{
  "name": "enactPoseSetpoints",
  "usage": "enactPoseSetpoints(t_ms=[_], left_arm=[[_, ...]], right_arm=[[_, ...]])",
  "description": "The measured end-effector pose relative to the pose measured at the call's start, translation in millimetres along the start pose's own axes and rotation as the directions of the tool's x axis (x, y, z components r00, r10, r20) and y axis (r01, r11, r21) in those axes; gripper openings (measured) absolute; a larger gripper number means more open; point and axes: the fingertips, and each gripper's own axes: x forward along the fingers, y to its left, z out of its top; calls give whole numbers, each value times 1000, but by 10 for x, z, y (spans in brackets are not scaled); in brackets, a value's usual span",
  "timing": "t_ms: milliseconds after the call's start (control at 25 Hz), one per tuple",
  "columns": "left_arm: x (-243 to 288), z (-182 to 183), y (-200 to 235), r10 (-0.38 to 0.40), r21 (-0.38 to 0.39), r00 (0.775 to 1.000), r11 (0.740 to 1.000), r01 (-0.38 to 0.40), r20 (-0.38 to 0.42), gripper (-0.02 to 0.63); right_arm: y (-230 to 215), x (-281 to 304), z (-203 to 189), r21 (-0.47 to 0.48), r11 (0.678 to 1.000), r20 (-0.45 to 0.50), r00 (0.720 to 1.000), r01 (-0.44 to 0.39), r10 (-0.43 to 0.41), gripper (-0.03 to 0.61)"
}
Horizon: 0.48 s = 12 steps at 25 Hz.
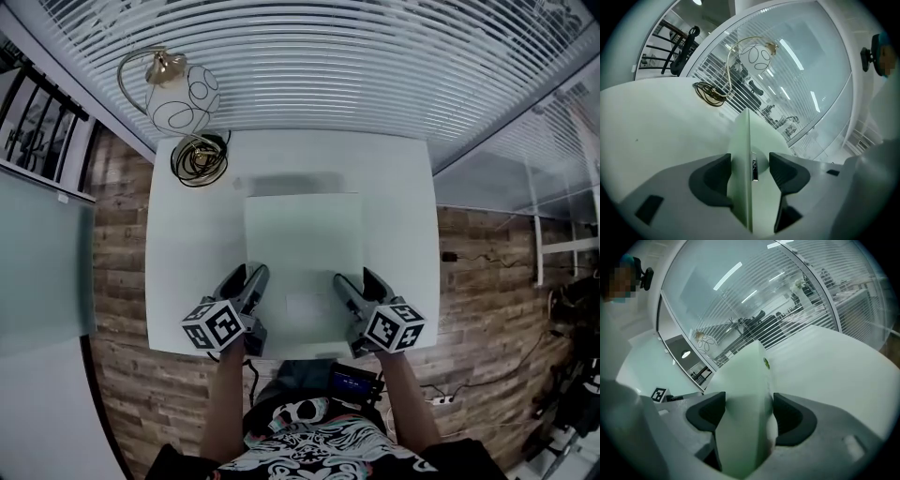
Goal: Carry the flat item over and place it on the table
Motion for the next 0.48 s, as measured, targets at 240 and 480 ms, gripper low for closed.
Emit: enactPoseSetpoints(t_ms=[240, 480], left_arm=[[104, -63, 76, 27, -11, 999, 1000, -27, -24, 252], [183, -102, 129, 51, -6, 997, 999, -52, -53, 252]], right_arm=[[-123, 83, -49, 25, 1000, -34, 999, 7, -6, 304], [-208, 137, -89, 50, 998, -74, 997, 25, -22, 304]])
